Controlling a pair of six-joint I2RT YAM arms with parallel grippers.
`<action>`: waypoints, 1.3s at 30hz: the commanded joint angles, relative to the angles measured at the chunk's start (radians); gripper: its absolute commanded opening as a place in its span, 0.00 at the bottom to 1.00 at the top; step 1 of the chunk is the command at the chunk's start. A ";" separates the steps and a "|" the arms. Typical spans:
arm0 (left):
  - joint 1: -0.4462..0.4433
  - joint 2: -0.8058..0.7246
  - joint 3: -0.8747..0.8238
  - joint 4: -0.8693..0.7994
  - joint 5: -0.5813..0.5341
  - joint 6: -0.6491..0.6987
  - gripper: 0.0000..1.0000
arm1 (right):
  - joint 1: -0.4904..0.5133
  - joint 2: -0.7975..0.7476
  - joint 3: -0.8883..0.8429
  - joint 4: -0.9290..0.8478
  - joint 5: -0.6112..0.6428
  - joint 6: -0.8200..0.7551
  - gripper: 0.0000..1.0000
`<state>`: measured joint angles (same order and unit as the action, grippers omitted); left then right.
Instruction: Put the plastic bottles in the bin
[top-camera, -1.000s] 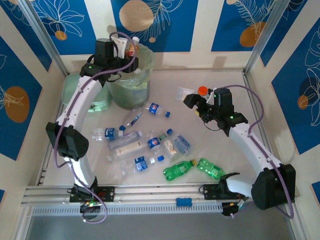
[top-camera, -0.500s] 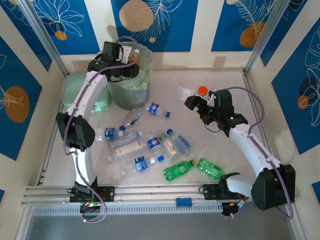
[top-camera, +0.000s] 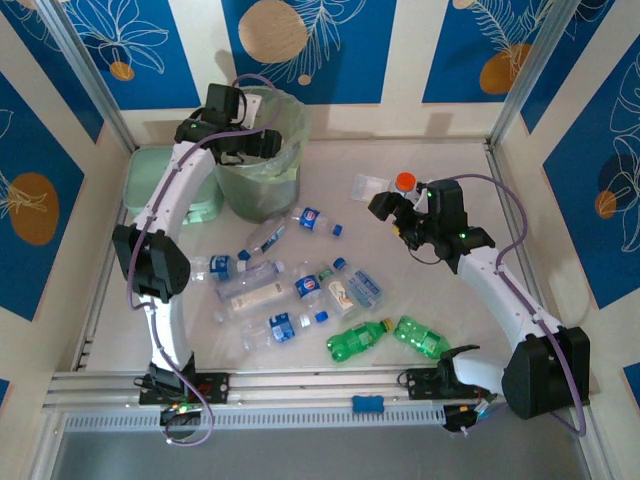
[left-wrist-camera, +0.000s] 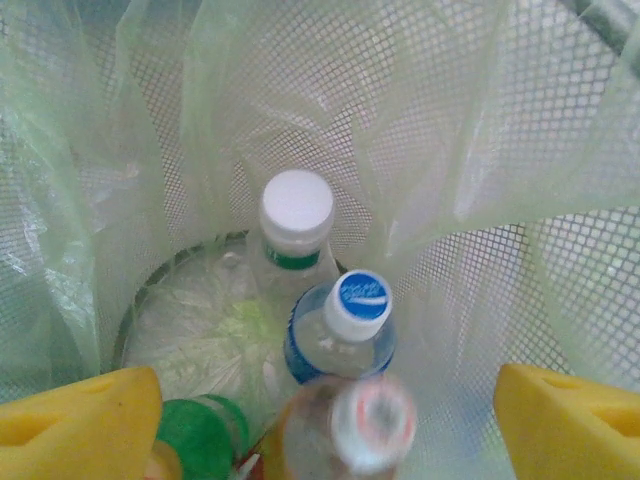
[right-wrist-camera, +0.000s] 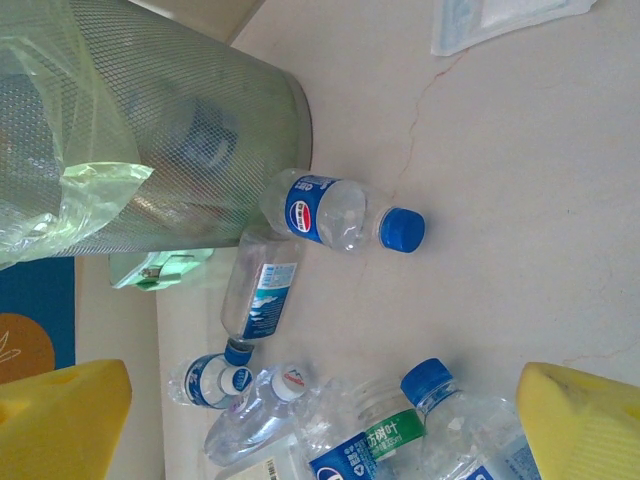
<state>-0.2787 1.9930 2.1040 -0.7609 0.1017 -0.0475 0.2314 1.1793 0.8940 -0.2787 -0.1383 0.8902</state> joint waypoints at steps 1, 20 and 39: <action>0.004 -0.047 0.028 0.016 0.000 -0.007 0.91 | -0.001 0.001 -0.003 -0.011 -0.025 -0.011 0.99; -0.164 -0.634 -0.705 0.614 0.144 -0.226 1.00 | 0.072 0.050 0.117 -0.419 0.091 -0.099 0.99; -0.362 -0.689 -1.253 1.056 0.115 -0.482 1.00 | 0.367 -0.019 0.009 -0.752 0.034 0.247 0.99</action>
<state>-0.6376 1.3151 0.8692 0.2508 0.2485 -0.5308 0.5644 1.2140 0.9524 -0.9691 -0.0463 1.0016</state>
